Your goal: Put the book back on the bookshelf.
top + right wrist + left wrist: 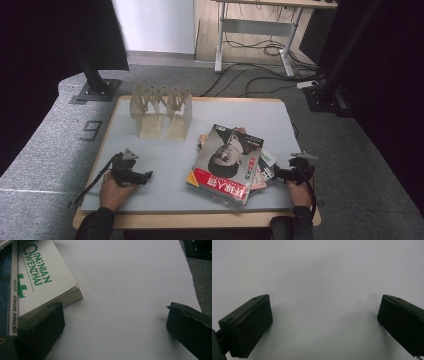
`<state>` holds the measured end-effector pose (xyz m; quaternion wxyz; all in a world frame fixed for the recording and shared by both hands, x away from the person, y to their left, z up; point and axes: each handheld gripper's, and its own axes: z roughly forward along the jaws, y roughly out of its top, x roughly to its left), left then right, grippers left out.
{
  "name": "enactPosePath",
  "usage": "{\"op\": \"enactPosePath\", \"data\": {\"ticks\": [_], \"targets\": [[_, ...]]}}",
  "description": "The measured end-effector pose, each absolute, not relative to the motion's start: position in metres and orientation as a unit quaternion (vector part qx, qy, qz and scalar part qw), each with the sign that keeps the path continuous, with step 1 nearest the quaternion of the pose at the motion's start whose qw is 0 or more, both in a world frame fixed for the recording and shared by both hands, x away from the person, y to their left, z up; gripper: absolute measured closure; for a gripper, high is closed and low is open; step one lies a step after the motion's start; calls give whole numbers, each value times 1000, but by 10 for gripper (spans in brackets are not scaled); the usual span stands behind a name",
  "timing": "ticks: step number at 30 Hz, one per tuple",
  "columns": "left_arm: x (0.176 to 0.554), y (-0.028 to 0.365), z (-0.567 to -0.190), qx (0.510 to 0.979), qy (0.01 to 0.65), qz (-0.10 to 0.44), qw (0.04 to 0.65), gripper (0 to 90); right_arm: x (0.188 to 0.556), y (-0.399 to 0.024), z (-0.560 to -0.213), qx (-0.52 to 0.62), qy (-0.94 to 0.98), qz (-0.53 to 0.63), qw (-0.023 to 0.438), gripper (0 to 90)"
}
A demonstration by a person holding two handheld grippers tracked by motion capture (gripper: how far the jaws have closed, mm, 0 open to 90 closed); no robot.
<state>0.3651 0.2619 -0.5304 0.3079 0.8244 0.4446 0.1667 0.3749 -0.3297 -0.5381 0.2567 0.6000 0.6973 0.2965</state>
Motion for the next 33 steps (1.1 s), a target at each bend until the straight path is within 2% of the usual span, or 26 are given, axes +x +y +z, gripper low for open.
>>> {"op": "enactPosePath", "data": {"ticks": [27, 33], "targets": [[365, 262, -530, 824, 445, 167, 308, 0, 373, -330, -536, 594, 702, 296, 258, 39], [364, 261, -530, 822, 450, 168, 306, 0, 369, -328, -527, 582, 706, 296, 275, 41]]}}
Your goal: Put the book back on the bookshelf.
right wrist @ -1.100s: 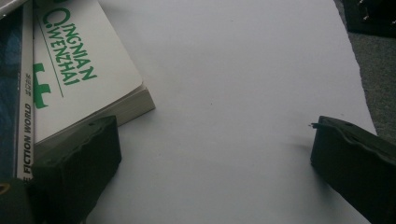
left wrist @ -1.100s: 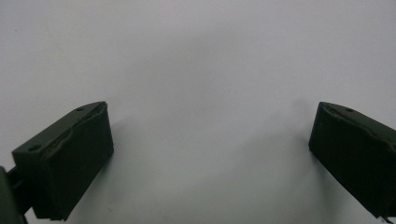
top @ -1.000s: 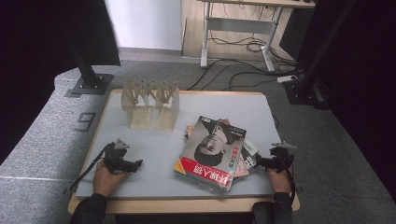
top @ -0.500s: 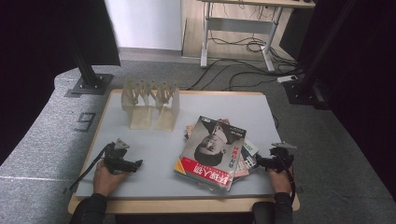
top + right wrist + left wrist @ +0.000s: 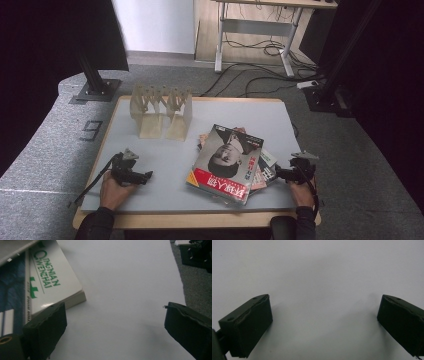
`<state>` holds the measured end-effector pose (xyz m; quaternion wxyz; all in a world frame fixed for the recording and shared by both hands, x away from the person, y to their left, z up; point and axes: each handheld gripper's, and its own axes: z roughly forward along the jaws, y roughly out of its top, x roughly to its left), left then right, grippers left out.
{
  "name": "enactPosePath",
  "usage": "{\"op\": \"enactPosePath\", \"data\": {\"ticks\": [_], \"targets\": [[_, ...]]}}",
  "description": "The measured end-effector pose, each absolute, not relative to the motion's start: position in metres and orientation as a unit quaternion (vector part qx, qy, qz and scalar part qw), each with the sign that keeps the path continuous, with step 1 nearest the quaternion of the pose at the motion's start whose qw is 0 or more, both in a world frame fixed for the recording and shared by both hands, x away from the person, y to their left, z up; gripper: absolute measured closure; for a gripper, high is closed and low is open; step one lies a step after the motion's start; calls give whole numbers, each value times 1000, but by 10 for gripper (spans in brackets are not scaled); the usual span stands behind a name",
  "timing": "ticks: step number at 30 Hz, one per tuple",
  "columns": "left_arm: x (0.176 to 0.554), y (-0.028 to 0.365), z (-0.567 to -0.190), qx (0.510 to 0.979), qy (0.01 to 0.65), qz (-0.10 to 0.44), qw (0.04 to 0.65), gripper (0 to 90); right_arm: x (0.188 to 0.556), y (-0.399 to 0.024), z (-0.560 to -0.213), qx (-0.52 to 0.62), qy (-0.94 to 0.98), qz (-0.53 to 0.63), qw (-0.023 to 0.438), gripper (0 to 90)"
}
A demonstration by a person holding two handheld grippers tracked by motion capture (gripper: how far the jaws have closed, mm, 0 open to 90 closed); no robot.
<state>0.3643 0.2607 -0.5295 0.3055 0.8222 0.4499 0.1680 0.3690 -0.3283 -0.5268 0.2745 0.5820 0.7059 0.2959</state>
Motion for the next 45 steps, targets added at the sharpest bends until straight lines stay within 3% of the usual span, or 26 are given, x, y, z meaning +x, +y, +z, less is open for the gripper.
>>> {"op": "enactPosePath", "data": {"ticks": [8, 17, 31, 45], "targets": [[362, 249, -524, 835, 434, 155, 299, 0, 363, -318, -512, 559, 716, 322, 268, 41], [359, 227, -508, 840, 402, 148, 333, 1, 359, -302, -501, 521, 729, 364, 253, 0], [368, 194, -496, 848, 367, 123, 361, 22, 362, -284, -496, 480, 765, 375, 209, 0], [387, 145, -474, 869, 312, 117, 367, 44, 366, -272, -496, 467, 775, 377, 197, 0]]}}
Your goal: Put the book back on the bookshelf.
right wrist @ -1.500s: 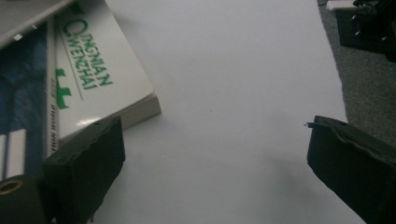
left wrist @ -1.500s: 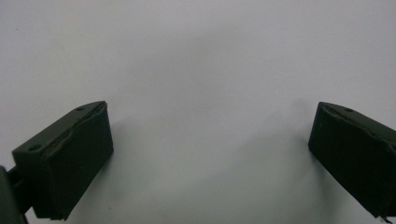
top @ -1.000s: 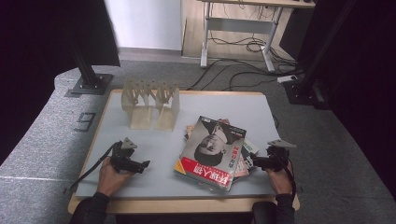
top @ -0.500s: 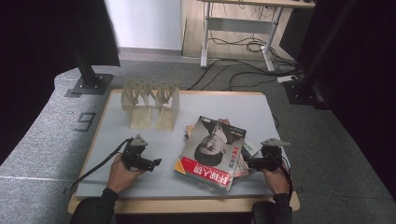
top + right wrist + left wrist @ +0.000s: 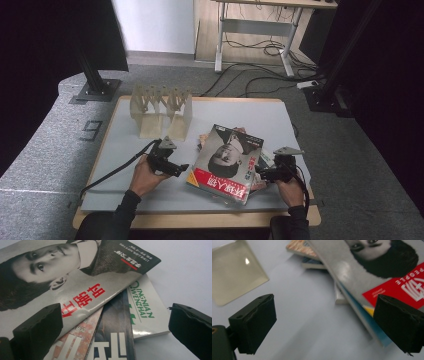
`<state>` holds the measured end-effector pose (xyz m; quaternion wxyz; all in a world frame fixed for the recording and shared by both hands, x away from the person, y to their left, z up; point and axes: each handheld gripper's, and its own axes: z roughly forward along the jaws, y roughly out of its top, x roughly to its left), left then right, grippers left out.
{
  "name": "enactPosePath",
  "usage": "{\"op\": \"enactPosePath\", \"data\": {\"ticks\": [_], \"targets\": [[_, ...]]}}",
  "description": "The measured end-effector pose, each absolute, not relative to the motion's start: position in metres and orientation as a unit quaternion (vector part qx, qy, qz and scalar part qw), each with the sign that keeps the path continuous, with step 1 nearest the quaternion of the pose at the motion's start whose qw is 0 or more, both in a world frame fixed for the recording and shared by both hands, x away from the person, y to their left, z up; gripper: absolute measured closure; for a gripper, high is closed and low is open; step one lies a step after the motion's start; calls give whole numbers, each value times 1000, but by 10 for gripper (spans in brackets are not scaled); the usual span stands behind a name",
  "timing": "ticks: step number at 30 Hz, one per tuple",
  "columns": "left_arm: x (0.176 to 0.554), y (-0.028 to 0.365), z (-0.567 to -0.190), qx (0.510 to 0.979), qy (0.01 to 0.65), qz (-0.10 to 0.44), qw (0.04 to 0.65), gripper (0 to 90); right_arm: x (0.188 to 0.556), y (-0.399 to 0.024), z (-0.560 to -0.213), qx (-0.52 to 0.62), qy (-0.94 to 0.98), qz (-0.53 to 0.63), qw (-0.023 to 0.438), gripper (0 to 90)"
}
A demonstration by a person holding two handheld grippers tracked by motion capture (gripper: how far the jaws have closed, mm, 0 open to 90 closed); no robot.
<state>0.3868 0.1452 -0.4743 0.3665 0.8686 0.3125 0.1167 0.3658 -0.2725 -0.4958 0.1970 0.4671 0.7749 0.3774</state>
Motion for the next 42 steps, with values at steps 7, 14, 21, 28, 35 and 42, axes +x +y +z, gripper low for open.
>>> {"op": "enactPosePath", "data": {"ticks": [7, 14, 21, 28, 35, 42], "targets": [[397, 125, -474, 873, 297, 95, 374, 84, 368, -267, -495, 475, 771, 382, 184, 16], [404, 117, -480, 865, 298, 66, 397, 144, 371, -256, -498, 473, 776, 377, 176, 30], [406, 108, -491, 875, 289, 61, 384, 141, 378, -245, -502, 458, 785, 376, 181, 20], [408, 96, -495, 882, 280, 57, 374, 140, 384, -242, -504, 455, 789, 369, 185, 20], [408, 93, -502, 883, 279, 43, 374, 153, 392, -237, -506, 452, 792, 368, 179, 20], [406, 91, -504, 883, 275, 25, 381, 186, 397, -233, -508, 445, 795, 377, 166, 18]]}}
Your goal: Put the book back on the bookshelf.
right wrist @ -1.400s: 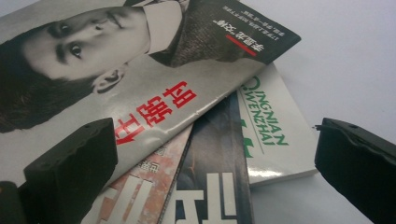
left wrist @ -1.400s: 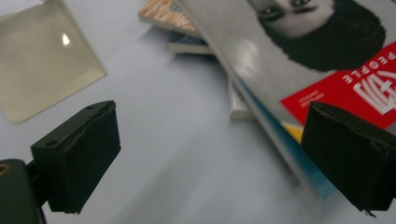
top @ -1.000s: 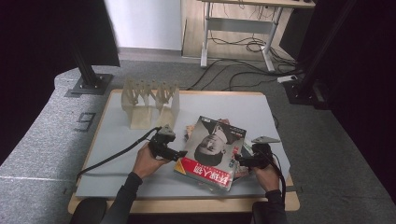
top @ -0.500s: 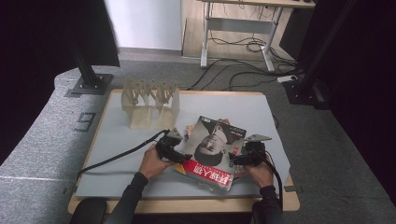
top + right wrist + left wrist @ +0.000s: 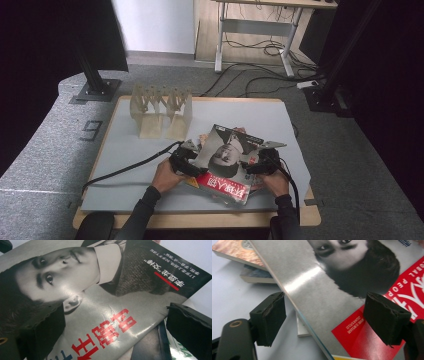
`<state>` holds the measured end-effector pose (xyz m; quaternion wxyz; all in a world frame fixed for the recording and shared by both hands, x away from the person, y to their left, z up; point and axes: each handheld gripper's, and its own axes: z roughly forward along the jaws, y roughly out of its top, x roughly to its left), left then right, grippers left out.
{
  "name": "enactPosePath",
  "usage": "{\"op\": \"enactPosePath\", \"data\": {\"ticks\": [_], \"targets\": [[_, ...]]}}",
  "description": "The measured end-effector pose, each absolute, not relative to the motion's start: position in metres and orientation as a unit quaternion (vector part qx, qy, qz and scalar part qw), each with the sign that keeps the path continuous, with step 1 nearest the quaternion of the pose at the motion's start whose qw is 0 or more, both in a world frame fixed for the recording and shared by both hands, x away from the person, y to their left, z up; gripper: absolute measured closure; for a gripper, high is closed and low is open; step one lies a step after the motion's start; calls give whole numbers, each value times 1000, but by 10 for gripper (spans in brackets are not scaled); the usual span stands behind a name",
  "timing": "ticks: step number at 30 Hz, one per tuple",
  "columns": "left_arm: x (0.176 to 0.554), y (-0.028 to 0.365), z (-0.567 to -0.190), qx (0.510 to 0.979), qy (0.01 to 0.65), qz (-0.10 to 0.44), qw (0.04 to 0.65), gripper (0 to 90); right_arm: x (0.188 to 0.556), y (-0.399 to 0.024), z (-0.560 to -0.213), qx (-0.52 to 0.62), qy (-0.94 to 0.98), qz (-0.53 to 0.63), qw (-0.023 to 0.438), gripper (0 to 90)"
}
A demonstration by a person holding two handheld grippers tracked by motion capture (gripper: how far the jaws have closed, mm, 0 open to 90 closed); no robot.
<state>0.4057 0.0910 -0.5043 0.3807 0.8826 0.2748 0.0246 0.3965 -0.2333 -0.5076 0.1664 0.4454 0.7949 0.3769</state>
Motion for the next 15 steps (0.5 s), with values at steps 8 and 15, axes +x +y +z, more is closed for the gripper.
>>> {"op": "enactPosePath", "data": {"ticks": [8, 15], "targets": [[401, 90, -504, 883, 276, 26, 380, 192, 399, -233, -508, 440, 798, 376, 169, 0], [395, 89, -504, 885, 276, 27, 373, 189, 405, -230, -508, 432, 802, 374, 175, 0]]}}
